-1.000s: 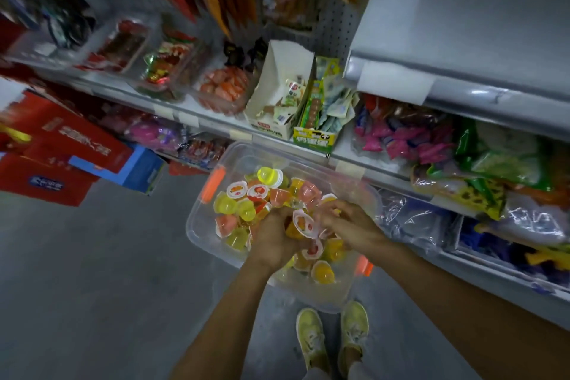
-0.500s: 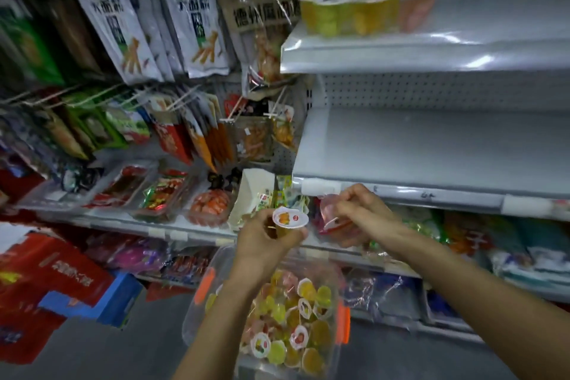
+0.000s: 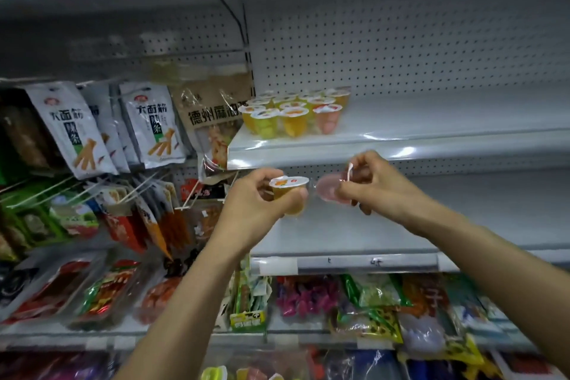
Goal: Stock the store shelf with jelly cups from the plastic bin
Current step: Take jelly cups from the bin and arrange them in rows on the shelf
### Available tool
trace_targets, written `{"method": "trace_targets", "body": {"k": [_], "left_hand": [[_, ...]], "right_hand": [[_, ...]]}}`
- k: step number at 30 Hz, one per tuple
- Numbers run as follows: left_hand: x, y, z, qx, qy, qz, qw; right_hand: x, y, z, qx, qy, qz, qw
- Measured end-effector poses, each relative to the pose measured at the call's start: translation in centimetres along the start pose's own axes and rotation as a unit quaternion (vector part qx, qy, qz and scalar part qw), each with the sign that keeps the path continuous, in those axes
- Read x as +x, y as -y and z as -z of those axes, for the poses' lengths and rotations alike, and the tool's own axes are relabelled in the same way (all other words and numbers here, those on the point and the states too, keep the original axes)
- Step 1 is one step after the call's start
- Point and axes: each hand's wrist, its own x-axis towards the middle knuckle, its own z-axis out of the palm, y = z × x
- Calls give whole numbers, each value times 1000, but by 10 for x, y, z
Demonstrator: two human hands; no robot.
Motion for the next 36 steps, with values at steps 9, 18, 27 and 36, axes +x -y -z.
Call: {"method": "trace_targets", "body": {"k": [9,18,27,36], "left_hand": [[80,-68,-21,50,-42,-96,993],[143,-86,-43,76,-62,-90,991],[165,-83,-53,71,-84,-92,990],[158,-85,-56,42,-92,-95,990]], "right_hand": [[79,33,75,-25,-108,92,990],[176,15,94,-202,-72,131,968],[214,-3,90,-222,-87,145,960],[191,6,94,-225,-111,220,943]]}}
